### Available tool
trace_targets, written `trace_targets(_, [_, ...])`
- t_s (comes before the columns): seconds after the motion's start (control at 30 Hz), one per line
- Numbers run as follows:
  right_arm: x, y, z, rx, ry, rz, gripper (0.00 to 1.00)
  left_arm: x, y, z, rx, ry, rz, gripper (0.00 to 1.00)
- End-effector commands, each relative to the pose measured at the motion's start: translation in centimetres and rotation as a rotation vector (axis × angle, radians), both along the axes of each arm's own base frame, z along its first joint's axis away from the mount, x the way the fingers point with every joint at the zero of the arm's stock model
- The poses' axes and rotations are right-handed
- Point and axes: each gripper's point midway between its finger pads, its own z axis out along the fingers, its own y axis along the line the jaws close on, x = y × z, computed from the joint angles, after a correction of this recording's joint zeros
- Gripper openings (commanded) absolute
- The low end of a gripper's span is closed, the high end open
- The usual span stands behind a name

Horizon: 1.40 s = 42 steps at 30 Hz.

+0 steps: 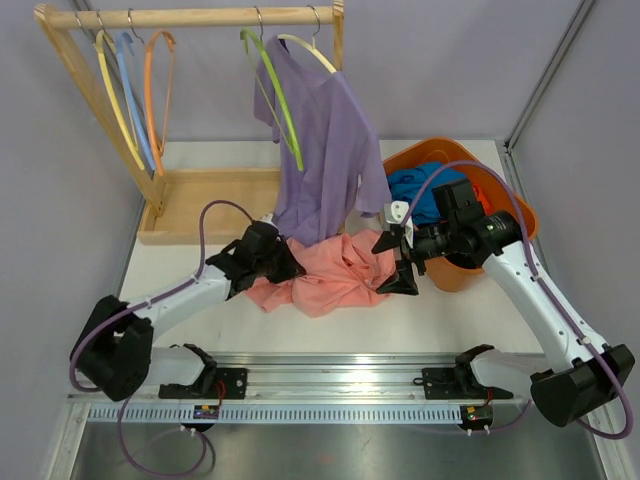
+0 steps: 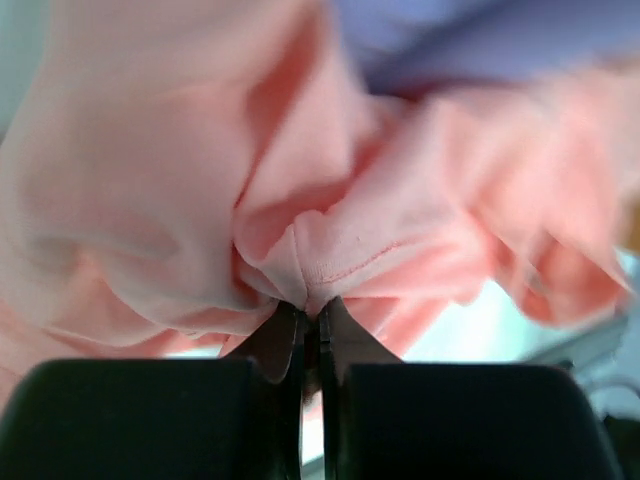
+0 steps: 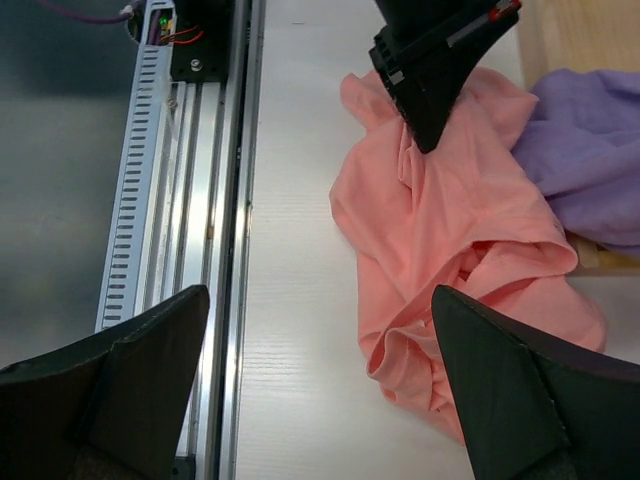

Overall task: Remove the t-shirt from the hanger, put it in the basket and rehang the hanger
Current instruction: Place the tshirt into the basket

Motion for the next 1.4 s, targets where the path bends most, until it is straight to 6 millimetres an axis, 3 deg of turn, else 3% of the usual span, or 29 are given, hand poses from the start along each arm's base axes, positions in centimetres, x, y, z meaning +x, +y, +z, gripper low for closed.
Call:
trace_targets(0.0, [-2.6, 0.1, -0.4, 0.069, -0.047, 0.168, 0.99, -0.2, -3.4, 8.2, -0.160, -0.324, -0.248, 0.00])
trace_targets(0.03, [-2.4, 0.3, -0.7, 0.076, -0.037, 0.173, 1.00, -1.2, -4.0, 10.8, -0.202, -0.417, -0.337, 0.00])
trace_targets(0.17, [-0.5, 1.8, -0.7, 0.101, -0.012, 0.161, 0.99, -4.3, -5.0, 17.0, -0.309, -0.593, -0.519, 0.00])
trace_targets(0.23, [1.3, 3.4, -0.5, 0.104, -0.013, 0.120, 0.99, -5.6, -5.2, 19.2, -0.358, -0.636, -0.581, 0.00])
trace_targets(0.27, [2.4, 3.8, -0.9, 0.077, -0.033, 0.074, 0.99, -5.9, -5.3, 21.6, -0.387, -0.688, -0.593, 0.00])
trace_targets(0.3, [3.0, 5.4, 0.1, 0.107, -0.073, 0.067, 0.99, -6.5, -5.5, 23.1, -0.424, -0.725, -0.623, 0.00])
trace_targets(0.37, [3.8, 6.7, 0.7, 0.119, -0.124, 0.040, 1.00, -7.1, -5.7, 25.6, -0.459, -0.772, -0.642, 0.00])
trace_targets(0.47, [3.5, 9.4, 2.9, 0.189, -0.117, 0.073, 0.99, -7.6, -5.8, 31.9, -0.523, -0.905, -0.653, 0.00])
trace_targets(0.53, [3.2, 11.0, 3.4, 0.213, -0.056, 0.083, 1.00, -7.9, -6.0, 34.4, -0.553, -0.957, -0.664, 0.00])
trace_targets(0.6, [3.0, 12.2, 5.2, 0.280, 0.009, 0.088, 0.99, -8.5, -6.0, 37.9, -0.598, -1.031, -0.674, 0.00])
trace_targets(0.67, [1.8, 13.2, 6.6, 0.328, 0.131, 0.098, 1.00, -9.0, -6.0, 39.9, -0.628, -1.075, -0.675, 0.00])
trace_targets(0.7, [1.9, 13.9, 8.6, 0.407, 0.090, 0.129, 0.99, -9.1, -5.7, 41.3, -0.648, -1.111, -0.658, 0.00])
trace_targets(0.77, [0.9, 14.5, 10.0, 0.460, 0.142, 0.163, 0.97, -9.0, -5.5, 42.4, -0.659, -1.146, -0.641, 0.00])
trace_targets(0.83, [0.2, 14.8, 12.0, 0.531, 0.204, 0.200, 0.82, -8.8, -5.1, 43.7, -0.666, -1.192, -0.604, 0.00])
trace_targets(0.87, [-0.2, 14.9, 12.8, 0.542, 0.269, 0.208, 0.72, -8.8, -4.9, 44.1, -0.665, -1.203, -0.591, 0.00])
trace_targets(0.9, [-0.3, 15.0, 13.2, 0.558, 0.262, 0.225, 0.45, -8.4, -4.6, 44.5, -0.656, -1.222, -0.561, 0.00])
trace_targets(0.97, [-1.1, 14.6, 13.7, 0.547, 0.248, 0.269, 0.25, -8.5, -3.7, 45.4, -0.647, -1.256, -0.521, 0.00])
trace_targets(1.0, [-1.5, 14.1, 13.5, 0.521, 0.259, 0.268, 0.09, -8.0, -3.2, 45.4, -0.619, -1.259, -0.477, 0.00])
trace_targets(1.07, [-1.8, 13.4, 12.1, 0.449, 0.242, 0.251, 0.02, -8.2, -2.2, 45.5, -0.581, -1.261, -0.444, 0.00])
trace_targets(1.1, [-2.4, 12.6, 12.6, 0.439, 0.198, 0.250, 0.01, -7.6, -1.5, 45.5, -0.539, -1.268, -0.401, 0.05])
trace_targets(1.13, [-2.4, 12.1, 13.2, 0.430, 0.156, 0.234, 0.01, -7.5, -1.1, 45.3, -0.510, -1.262, -0.385, 0.23])
trace_targets(1.17, [-2.2, 11.5, 13.1, 0.419, 0.046, 0.242, 0.01, -8.0, -0.2, 45.9, -0.492, -1.280, -0.367, 0.34])
trace_targets(1.2, [-2.6, 10.0, 12.4, 0.357, 0.080, 0.205, 0.00, -7.5, 0.4, 44.8, -0.430, -1.254, -0.342, 0.45])
trace_targets(1.23, [-2.6, 9.3, 12.6, 0.341, 0.047, 0.190, 0.00, -7.5, 1.1, 44.6, -0.402, -1.250, -0.324, 0.65])
trace_targets(1.37, [-0.3, 5.4, 16.0, 0.313, -0.066, 0.020, 0.00, -7.6, 4.0, 42.3, -0.246, -1.212, -0.259, 0.89])
